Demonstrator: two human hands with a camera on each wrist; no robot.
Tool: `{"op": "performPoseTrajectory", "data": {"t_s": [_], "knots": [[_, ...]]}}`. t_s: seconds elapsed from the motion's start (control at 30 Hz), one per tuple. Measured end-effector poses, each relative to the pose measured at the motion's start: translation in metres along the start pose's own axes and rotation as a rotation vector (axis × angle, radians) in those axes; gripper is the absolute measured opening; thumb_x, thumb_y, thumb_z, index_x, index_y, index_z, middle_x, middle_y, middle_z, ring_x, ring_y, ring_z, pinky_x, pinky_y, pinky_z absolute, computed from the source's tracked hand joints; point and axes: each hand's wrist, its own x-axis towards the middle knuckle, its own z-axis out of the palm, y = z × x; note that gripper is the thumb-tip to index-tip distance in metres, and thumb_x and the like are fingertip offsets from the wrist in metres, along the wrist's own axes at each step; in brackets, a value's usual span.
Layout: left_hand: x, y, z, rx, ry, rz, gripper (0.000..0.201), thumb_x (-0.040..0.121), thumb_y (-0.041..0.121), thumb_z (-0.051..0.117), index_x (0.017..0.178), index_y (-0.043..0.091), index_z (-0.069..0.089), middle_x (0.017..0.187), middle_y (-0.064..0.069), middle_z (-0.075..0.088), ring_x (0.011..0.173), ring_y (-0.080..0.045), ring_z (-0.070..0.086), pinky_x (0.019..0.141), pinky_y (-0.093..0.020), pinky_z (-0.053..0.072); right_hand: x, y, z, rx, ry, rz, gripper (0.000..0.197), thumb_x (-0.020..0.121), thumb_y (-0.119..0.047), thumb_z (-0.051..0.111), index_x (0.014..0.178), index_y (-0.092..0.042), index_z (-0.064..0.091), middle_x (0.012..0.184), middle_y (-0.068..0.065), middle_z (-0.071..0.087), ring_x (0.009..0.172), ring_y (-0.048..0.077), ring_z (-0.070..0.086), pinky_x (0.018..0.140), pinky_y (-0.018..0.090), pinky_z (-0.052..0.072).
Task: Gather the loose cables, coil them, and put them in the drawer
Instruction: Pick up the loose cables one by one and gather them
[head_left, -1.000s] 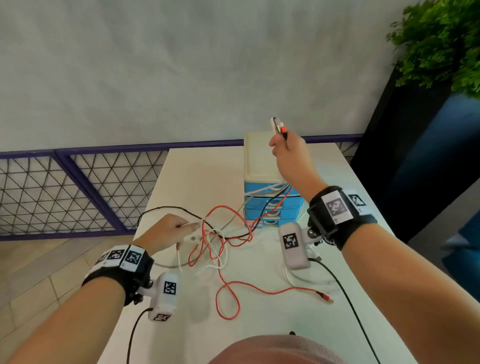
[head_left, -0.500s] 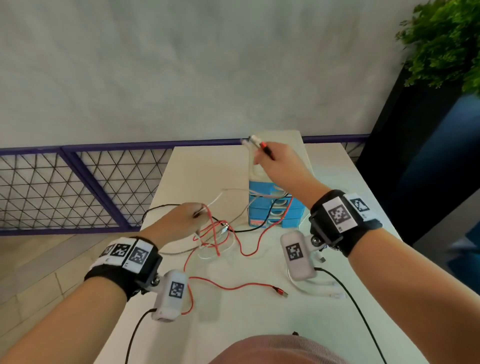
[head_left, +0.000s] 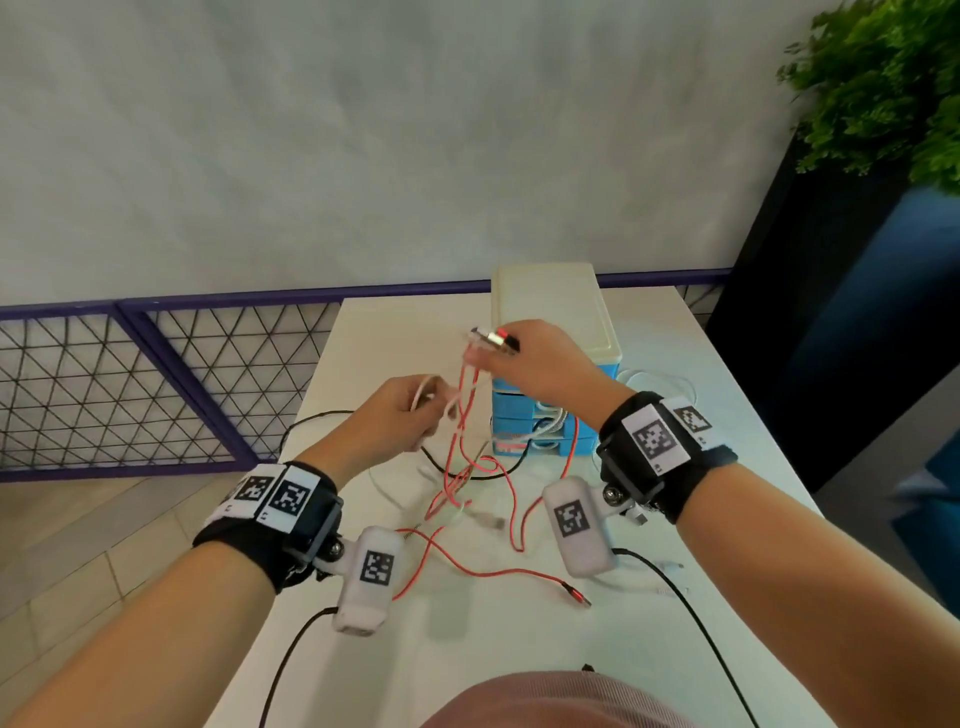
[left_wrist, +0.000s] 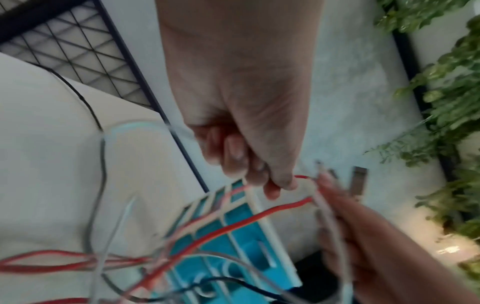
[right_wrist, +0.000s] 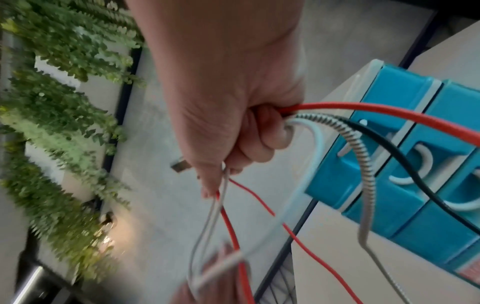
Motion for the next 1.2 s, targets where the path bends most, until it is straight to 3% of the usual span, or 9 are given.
{"op": "performPoseTrajectory", "data": {"t_s": [0.2,0.43,0.57,0.67,0.77,0.87,1.0,1.13,1.2], "knots": [[-0.007,-0.042,-0.001,0.074,-0.039,-0.036,0.034,0.100,0.027,0.045,0.069,0.015,0.055,0.049,0.007,0.034,0.044,-0.009,0.028,0.047,-0.022,0.026,0.003,0.015,-0.017,0.019,0.216,0.072,0.046,0.092,-0.043,0.058,0.058,-0.020,0.038,0.053,-0.003,0.039,0.048,0.013,0.036,0.048,0.027,0.028],[-0.030,-0.112,-0.012,0.170,-0.095,-0.283,0.043,0.086,0.052,0.056,0.071,0.012,0.059,0.052,-0.002,0.058,0.060,-0.014,0.059,0.069,-0.035,0.048,0.004,0.017,-0.049,0.163,0.407,0.107,0.046,0.093,-0.036,0.060,0.057,-0.019,0.036,0.053,-0.005,0.036,0.047,0.010,0.033,0.046,0.024,0.025],[-0.036,-0.131,-0.015,0.202,-0.125,-0.424,0.029,0.097,0.010,0.045,0.070,0.008,0.056,0.059,0.003,0.061,0.077,-0.025,0.060,0.073,-0.025,0.049,0.005,0.021,-0.046,0.156,0.414,0.100,0.046,0.094,-0.036,0.058,0.057,-0.020,0.036,0.053,-0.006,0.035,0.047,0.010,0.032,0.046,0.023,0.025],[-0.040,-0.138,-0.017,0.446,-0.174,-0.504,0.028,0.098,0.016,0.040,0.077,0.018,0.058,0.079,0.016,0.061,0.091,-0.011,0.059,0.084,-0.023,0.040,0.007,0.022,-0.045,0.160,0.439,0.096,0.045,0.093,-0.035,0.059,0.058,-0.019,0.036,0.054,-0.005,0.035,0.048,0.010,0.032,0.040,0.015,0.027],[-0.034,-0.138,-0.020,0.623,-0.219,-0.496,0.018,0.097,0.017,0.038,0.097,0.016,0.055,0.089,0.006,0.060,0.094,-0.019,0.059,0.082,-0.026,0.037,0.008,0.023,-0.040,0.163,0.315,0.061,0.035,0.091,-0.038,0.062,0.068,-0.018,0.044,0.060,-0.004,0.040,0.051,0.010,0.035,0.042,0.013,0.028],[-0.022,-0.130,-0.023,0.612,-0.189,-0.496,0.016,0.093,0.011,0.045,0.107,0.008,0.052,0.099,-0.003,0.061,0.091,-0.023,0.058,0.082,-0.031,0.044,0.003,0.020,-0.033,0.110,0.107,0.070,0.035,0.088,-0.042,0.064,0.112,-0.020,0.050,0.081,-0.003,0.051,0.057,0.009,0.044,0.047,0.017,0.037],[-0.004,-0.116,-0.027,0.824,-0.279,-0.495,0.032,0.093,0.020,0.053,0.121,0.005,0.051,0.121,-0.008,0.060,0.112,-0.024,0.057,0.094,-0.030,0.043,-0.005,0.025,-0.029,0.282,-0.145,0.105,0.076,0.096,-0.025,0.057,0.151,-0.037,0.006,0.076,0.004,0.048,0.048,0.011,0.041,0.047,0.022,0.041],[0.001,-0.094,-0.025,0.992,-0.459,-0.591,0.021,0.081,0.036,0.060,0.077,0.016,0.065,0.078,0.003,0.069,0.073,-0.017,0.063,0.071,-0.027,0.049,-0.008,0.033,-0.038,0.535,-0.355,0.121,0.077,0.101,-0.011,0.045,0.149,-0.048,-0.004,0.081,0.007,0.057,0.050,0.010,0.037,0.052,0.027,0.036],[0.005,-0.073,-0.013,0.974,-0.576,-0.605,0.024,0.077,0.037,0.063,0.076,0.016,0.073,0.075,0.004,0.075,0.068,-0.014,0.067,0.070,-0.024,0.052,-0.009,0.034,-0.043,0.505,-0.365,0.100,0.071,0.102,-0.010,0.041,0.151,-0.043,0.001,0.083,0.005,0.063,0.050,0.009,0.037,0.051,0.025,0.035]]}}
